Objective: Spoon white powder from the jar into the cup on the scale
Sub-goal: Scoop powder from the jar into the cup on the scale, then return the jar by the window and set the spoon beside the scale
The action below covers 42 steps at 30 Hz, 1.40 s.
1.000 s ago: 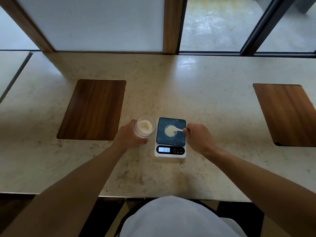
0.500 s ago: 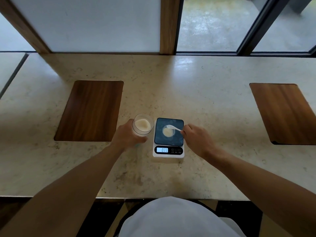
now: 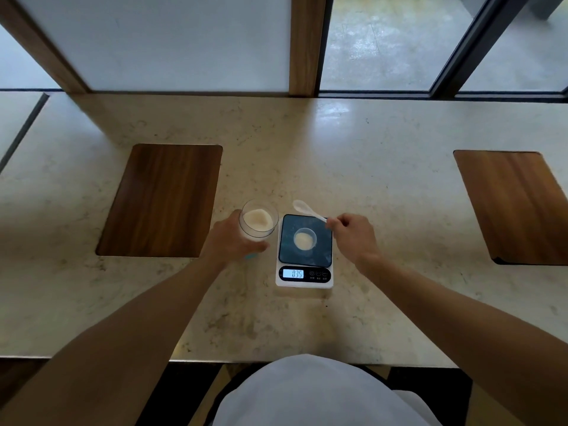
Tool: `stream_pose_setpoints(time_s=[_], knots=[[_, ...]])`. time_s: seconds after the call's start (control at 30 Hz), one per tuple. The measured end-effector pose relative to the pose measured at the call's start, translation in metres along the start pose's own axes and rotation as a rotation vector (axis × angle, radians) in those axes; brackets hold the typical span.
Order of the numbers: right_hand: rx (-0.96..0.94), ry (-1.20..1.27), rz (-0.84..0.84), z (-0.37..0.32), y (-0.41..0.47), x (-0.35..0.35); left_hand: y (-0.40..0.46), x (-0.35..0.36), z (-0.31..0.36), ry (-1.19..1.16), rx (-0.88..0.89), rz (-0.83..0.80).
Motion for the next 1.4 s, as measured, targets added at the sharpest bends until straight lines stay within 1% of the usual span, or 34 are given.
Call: stream_pose_setpoints(time_s=[0.07, 0.13, 0.23, 0.43, 0.6, 0.77, 1.03, 1.2, 1.4], knots=[[0.083, 0.118, -0.031, -0.004, 0.009, 0.006, 0.003, -0.003, -0.002, 0.001, -0.006, 0.014], [0.123, 0.204, -0.068, -0.01, 0.015, 0.013, 0.006, -0.005, -0.002, 0.01, -0.012, 0.022], [0.159, 0.268, -0.1, -0.018, 0.026, 0.022, 0.014, -0.008, -0.006, -0.029, -0.033, 0.016], [0.162, 0.303, -0.143, -0.029, 0.048, 0.042, 0.033, -0.015, -0.011, -0.072, -0.048, 0.017], [0.167, 0.293, -0.158, -0.036, 0.069, 0.058, 0.057, -0.02, -0.01, -0.065, -0.015, -0.009], [0.152, 0.268, -0.167, -0.056, 0.099, 0.078, 0.088, -0.036, -0.014, -0.087, -0.012, 0.032], [0.187, 0.327, -0.192, -0.082, 0.142, 0.119, 0.145, -0.058, -0.031, -0.117, -0.065, 0.118], [0.214, 0.342, -0.177, -0.085, 0.164, 0.141, 0.176, -0.073, -0.042, -0.097, -0.083, 0.191], [0.195, 0.328, -0.14, -0.095, 0.194, 0.164, 0.217, -0.093, -0.059, -0.121, -0.108, 0.266]])
Point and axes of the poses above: each hand's wrist, its own y-axis towards the middle knuckle, its own x-axis out of the palm, z = x × y, the point moved 7 cm from there along y, towards the middle knuckle, and after that the axes turned 7 degrees about y, right-handed, at the moved point
